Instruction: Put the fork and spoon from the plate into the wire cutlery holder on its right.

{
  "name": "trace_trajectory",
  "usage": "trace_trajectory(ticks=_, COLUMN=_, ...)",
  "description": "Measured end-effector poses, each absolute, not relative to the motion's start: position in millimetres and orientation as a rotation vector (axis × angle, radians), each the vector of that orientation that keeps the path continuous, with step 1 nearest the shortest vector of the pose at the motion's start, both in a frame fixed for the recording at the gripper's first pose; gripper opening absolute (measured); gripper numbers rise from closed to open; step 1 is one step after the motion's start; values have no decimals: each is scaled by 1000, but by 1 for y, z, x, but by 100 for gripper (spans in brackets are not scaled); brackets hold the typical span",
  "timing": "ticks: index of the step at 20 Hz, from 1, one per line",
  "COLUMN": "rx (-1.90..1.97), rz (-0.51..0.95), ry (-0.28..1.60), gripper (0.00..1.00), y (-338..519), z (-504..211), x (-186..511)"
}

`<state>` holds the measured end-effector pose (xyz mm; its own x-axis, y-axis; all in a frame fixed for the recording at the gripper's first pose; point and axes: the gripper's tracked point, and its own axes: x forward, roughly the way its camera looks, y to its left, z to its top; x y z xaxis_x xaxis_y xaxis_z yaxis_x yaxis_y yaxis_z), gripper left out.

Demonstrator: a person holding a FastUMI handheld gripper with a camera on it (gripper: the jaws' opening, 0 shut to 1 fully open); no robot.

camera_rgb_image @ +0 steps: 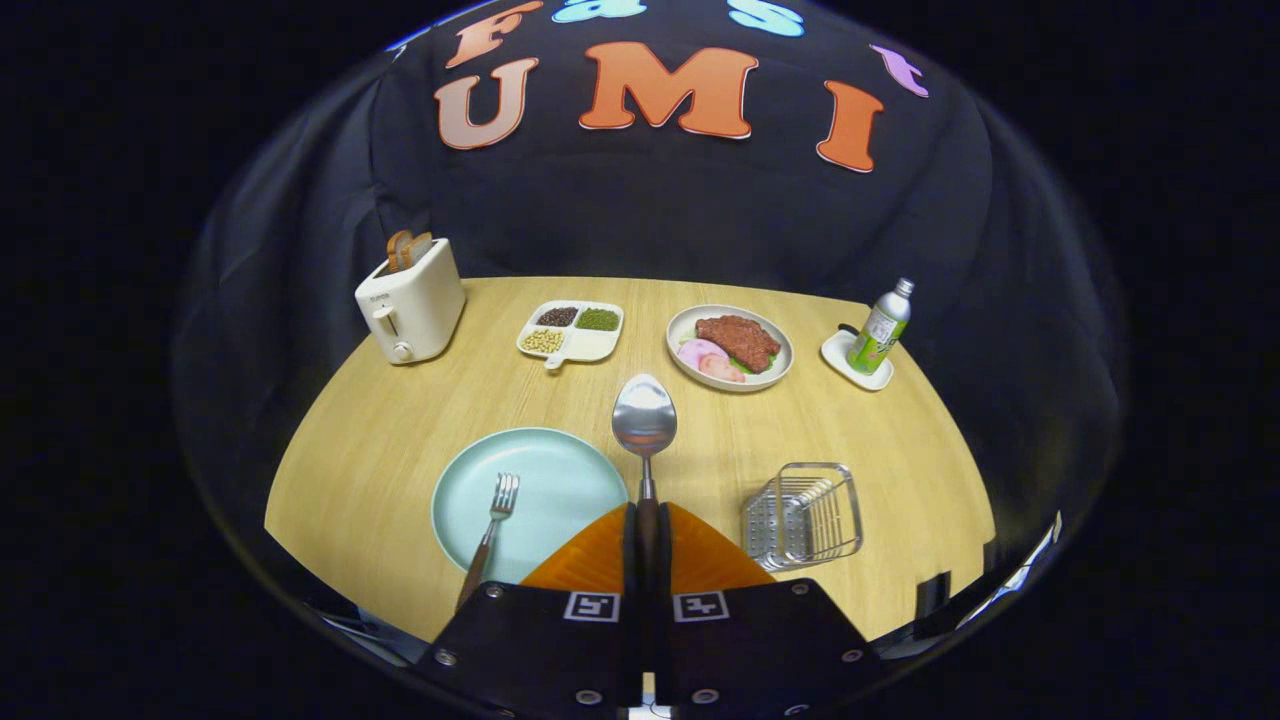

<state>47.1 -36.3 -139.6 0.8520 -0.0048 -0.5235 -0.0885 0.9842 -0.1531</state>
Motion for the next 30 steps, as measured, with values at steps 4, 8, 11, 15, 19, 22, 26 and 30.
trace_trajectory(ticks=4, rx=-194, rz=5, ry=591, gripper=5, y=-78, z=-128, x=40)
trace_trajectory(ticks=8, rx=-215, rz=-17, ry=666, gripper=5, y=-115, z=-129, x=29)
trace_trajectory(ticks=11, rx=-209, rz=-13, ry=752, gripper=5, y=-133, z=-138, x=19)
trace_trajectory(ticks=15, rx=-203, rz=9, ry=881, gripper=5, y=-146, z=-155, x=11)
trace_trajectory(ticks=19, rx=-213, rz=30, ry=992, gripper=5, y=-156, z=-166, x=13)
trace_trajectory(ticks=22, rx=-248, rz=32, ry=1057, gripper=5, y=-164, z=-173, x=18)
trace_trajectory(ticks=26, rx=-253, rz=60, ry=1150, gripper=5, y=-162, z=-180, x=24)
trace_trajectory(ticks=30, rx=-288, rz=62, ry=1206, gripper=5, y=-170, z=-179, x=35)
